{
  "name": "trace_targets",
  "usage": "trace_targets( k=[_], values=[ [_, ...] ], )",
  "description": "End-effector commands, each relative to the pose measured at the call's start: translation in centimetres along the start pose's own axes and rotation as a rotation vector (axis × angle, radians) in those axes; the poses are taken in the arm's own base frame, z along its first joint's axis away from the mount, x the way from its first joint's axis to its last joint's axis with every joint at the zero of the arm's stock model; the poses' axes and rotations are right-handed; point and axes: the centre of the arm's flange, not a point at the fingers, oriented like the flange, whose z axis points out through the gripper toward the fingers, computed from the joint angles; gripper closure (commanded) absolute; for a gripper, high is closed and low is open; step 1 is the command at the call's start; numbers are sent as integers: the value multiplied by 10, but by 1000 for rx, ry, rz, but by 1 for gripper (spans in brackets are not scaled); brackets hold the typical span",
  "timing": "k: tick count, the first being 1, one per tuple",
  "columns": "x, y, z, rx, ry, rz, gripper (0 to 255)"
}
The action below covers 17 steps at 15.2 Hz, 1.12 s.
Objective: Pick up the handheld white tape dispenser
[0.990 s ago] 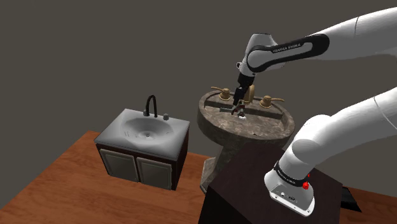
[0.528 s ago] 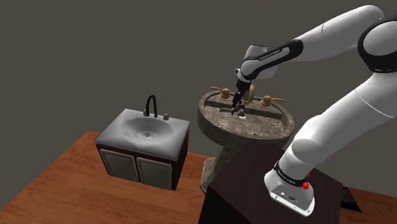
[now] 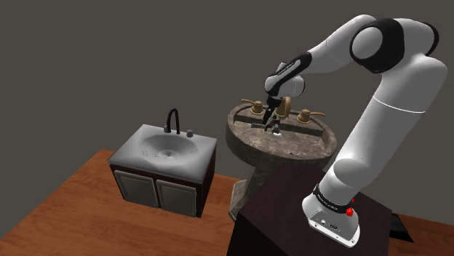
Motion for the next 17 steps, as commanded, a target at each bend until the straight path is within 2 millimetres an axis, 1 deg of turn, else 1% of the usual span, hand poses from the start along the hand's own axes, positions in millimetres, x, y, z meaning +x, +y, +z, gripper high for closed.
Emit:
trace_targets(
  k=[1,11,12,17],
  values=[
    [1,18,18,-8,7,-16,0],
    [28,113,98,-39,43,-89,0],
    [28,114,98,-39,43,-89,0],
    [26,114,124,-39,43,-89,0]
  ],
)
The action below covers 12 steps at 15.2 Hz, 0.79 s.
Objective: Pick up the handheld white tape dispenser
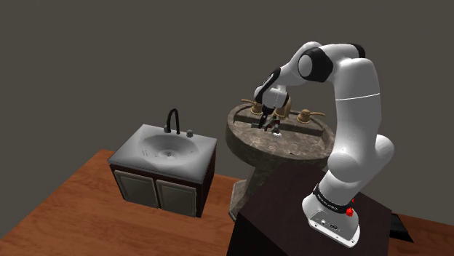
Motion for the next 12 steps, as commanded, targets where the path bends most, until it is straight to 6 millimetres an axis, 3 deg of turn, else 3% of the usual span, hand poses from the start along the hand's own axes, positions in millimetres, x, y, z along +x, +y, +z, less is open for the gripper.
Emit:
trace_targets(
  k=[1,4,5,12],
  values=[
    [-2,0,10,0,0,0,0],
    [-3,-1,18,0,0,0,0],
    [-3,-1,18,0,0,0,255],
    [-3,-1,18,0,0,0,255]
  ],
)
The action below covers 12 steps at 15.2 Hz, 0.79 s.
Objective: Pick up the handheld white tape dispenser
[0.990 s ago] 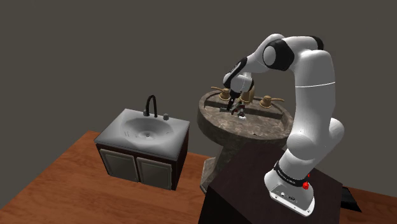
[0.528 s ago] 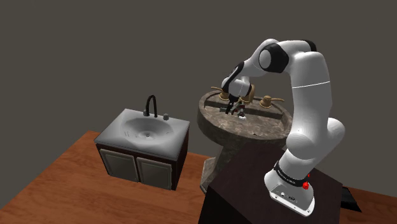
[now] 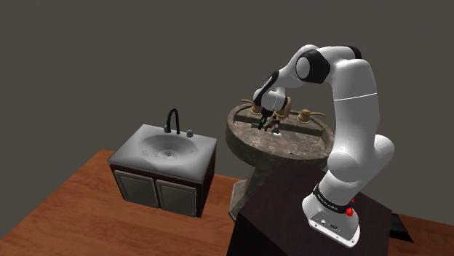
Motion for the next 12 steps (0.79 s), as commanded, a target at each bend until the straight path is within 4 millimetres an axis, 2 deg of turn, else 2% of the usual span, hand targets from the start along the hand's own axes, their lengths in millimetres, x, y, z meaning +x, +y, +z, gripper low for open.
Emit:
trace_targets(
  k=[1,2,12],
  values=[
    [-1,0,0,-1,-1,1,255],
    [-1,1,1,-1,-1,1,255],
    [6,3,-52,-1,-1,1,255]
  ],
)
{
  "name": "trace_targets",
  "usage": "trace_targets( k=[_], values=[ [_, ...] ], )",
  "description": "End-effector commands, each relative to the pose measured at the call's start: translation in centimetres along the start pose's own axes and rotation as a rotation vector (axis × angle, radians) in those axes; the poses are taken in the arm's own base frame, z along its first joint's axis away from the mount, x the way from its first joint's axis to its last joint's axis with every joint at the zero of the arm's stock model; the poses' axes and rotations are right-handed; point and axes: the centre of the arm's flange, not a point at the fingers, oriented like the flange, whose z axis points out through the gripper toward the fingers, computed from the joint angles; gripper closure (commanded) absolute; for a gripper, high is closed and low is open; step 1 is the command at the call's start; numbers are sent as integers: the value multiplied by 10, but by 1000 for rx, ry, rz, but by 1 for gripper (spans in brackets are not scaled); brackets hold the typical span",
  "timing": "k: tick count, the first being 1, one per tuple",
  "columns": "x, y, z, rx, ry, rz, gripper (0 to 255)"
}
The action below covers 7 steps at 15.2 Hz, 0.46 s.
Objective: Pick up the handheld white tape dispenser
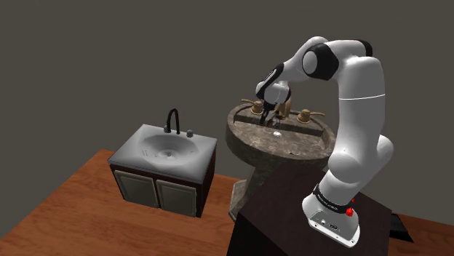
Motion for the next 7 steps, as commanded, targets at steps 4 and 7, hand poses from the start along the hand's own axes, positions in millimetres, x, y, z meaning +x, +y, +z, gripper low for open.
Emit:
trace_targets(
  k=[4,7],
  values=[
    [3,1,-26,0,0,0,255],
    [4,1,-32,0,0,0,255]
  ],
)
